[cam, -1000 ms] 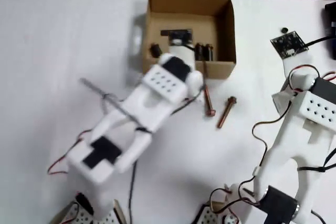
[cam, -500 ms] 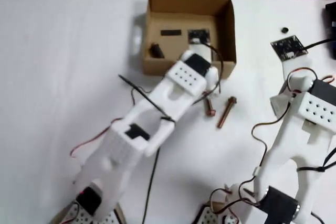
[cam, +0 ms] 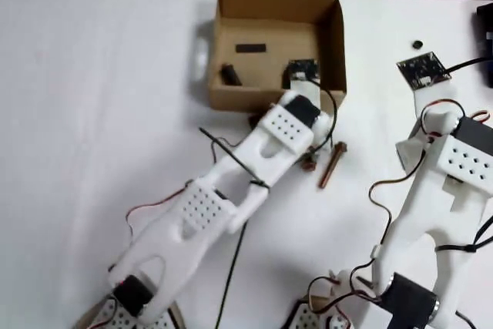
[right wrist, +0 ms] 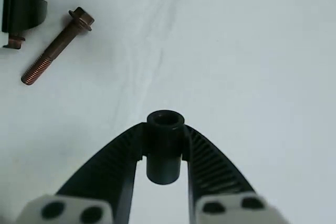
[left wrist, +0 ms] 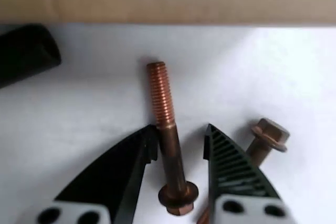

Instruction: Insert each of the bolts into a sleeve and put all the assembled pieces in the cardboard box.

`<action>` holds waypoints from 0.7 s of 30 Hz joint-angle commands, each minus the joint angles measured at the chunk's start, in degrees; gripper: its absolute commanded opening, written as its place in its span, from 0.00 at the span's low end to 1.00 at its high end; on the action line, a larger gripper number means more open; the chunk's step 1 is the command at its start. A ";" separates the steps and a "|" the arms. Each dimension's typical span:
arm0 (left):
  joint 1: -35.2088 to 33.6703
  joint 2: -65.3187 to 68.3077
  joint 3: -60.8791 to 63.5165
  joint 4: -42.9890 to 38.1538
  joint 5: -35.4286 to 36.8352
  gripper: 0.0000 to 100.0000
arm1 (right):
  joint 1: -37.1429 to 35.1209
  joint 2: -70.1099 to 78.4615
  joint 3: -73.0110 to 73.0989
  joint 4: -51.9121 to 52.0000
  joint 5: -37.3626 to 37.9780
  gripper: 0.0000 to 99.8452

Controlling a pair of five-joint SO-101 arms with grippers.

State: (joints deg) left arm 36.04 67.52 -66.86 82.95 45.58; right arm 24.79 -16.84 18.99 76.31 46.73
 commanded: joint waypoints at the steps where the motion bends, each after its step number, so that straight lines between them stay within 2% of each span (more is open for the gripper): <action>1: -1.14 0.88 -2.42 -0.26 0.88 0.14 | 0.31 -3.03 -0.70 0.04 0.00 0.02; 3: -1.67 0.88 -2.86 1.41 0.79 0.03 | 0.22 -3.03 -0.70 0.04 0.35 0.02; 4: -2.11 0.44 -2.86 2.29 0.79 0.01 | 0.22 -3.03 -0.70 0.04 1.05 0.02; 5: -2.37 -0.09 -2.86 3.25 0.70 0.04 | 0.22 -3.03 -0.62 0.04 1.67 0.02; 13: -3.60 -5.80 -2.77 11.87 -0.09 0.02 | 0.22 -3.03 -0.44 0.04 2.29 0.02; 17: -4.04 -11.08 -2.77 18.64 -6.95 0.02 | 0.48 -3.03 -0.44 0.04 2.37 0.02; 21: -8.53 -16.70 0.04 19.43 -15.38 0.02 | 0.48 -3.03 -0.44 0.04 2.37 0.02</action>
State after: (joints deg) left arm 31.38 59.34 -67.91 100.79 35.65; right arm 24.79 -16.84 18.99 76.31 48.66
